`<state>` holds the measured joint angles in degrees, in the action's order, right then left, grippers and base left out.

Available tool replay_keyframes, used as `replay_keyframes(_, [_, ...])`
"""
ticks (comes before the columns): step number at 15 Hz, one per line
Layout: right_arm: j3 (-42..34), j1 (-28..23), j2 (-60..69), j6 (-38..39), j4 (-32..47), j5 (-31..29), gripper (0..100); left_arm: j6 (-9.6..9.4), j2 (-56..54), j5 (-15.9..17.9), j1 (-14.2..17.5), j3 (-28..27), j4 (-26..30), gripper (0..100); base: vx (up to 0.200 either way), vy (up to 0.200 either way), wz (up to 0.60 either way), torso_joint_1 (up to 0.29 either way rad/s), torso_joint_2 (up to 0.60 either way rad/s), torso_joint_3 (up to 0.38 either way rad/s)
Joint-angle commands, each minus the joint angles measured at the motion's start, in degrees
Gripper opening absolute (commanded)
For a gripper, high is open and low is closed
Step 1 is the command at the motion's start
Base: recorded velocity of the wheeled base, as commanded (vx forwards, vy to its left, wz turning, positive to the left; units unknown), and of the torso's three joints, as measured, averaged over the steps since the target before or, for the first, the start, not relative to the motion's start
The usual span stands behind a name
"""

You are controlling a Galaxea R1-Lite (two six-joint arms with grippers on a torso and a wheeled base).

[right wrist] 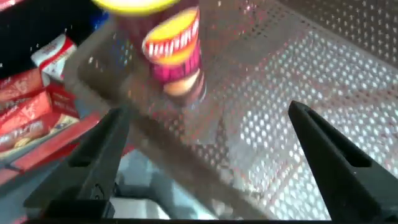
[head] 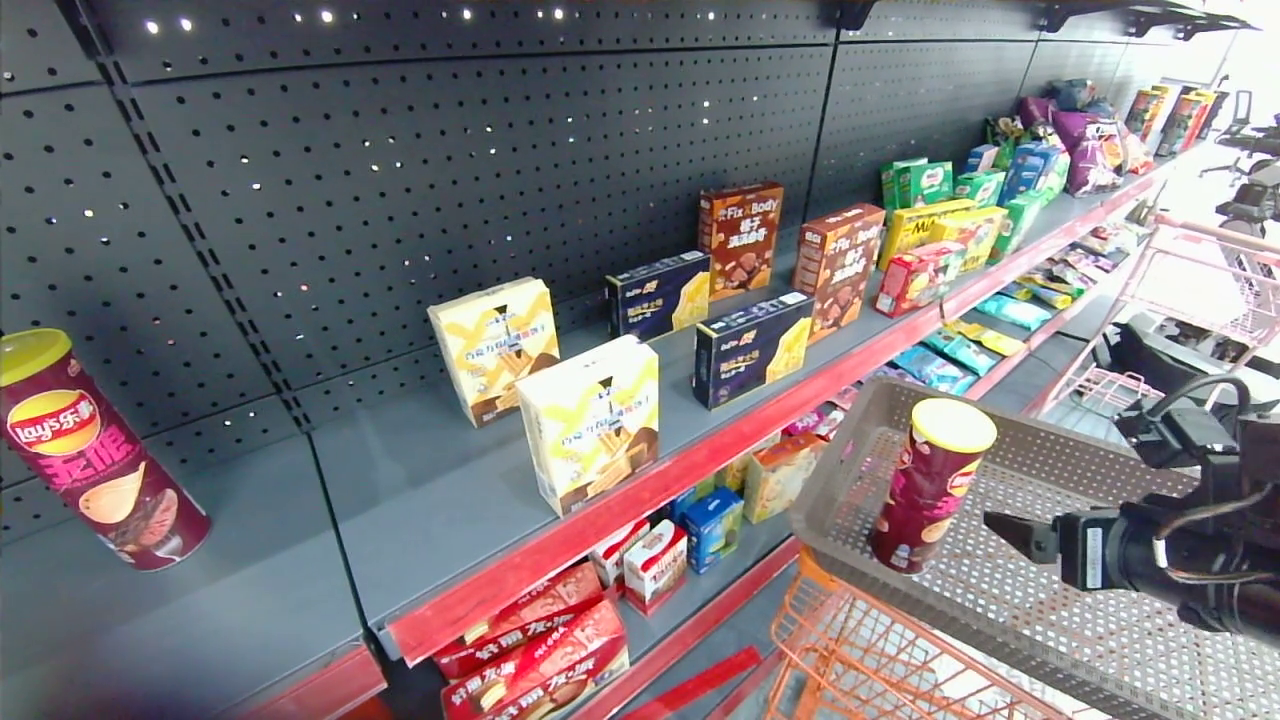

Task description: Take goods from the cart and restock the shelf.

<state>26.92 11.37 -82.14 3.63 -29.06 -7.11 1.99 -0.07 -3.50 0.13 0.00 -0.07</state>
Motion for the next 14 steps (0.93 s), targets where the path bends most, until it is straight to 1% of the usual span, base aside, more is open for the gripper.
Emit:
replay_keyframes(1, [2.2, -0.5, -8.7, -0.1, -3.9, 0.1, 100, 0.03, 0.1, 0.0, 0.0, 0.0, 0.0, 100, 0.0, 0.0, 0.0, 0.0, 0.0, 0.0])
replay_keyframes(4, [3.4, 0.4, -13.4, -0.1, -6.7, 0.1, 100, 0.03, 0.1, 0.0, 0.0, 0.0, 0.0, 100, 0.0, 0.0, 0.0, 0.0, 0.0, 0.0])
replay_keyframes(7, [5.8, 0.9, -15.4, -0.5, -7.3, 0.1, 100, 0.03, 0.1, 0.0, 0.0, 0.0, 0.0, 100, 0.0, 0.0, 0.0, 0.0, 0.0, 0.0])
replay_keyframes(11, [7.9, 3.5, -17.8, -1.3, -7.9, 0.1, 100, 0.03, 0.1, 0.0, 0.0, 0.0, 0.0, 100, 0.0, 0.0, 0.0, 0.0, 0.0, 0.0])
replay_keyframes(14, [9.3, 4.2, -19.5, -1.4, -8.7, 0.1, 100, 0.03, 0.1, 0.0, 0.0, 0.0, 0.0, 100, 0.0, 0.0, 0.0, 0.0, 0.0, 0.0])
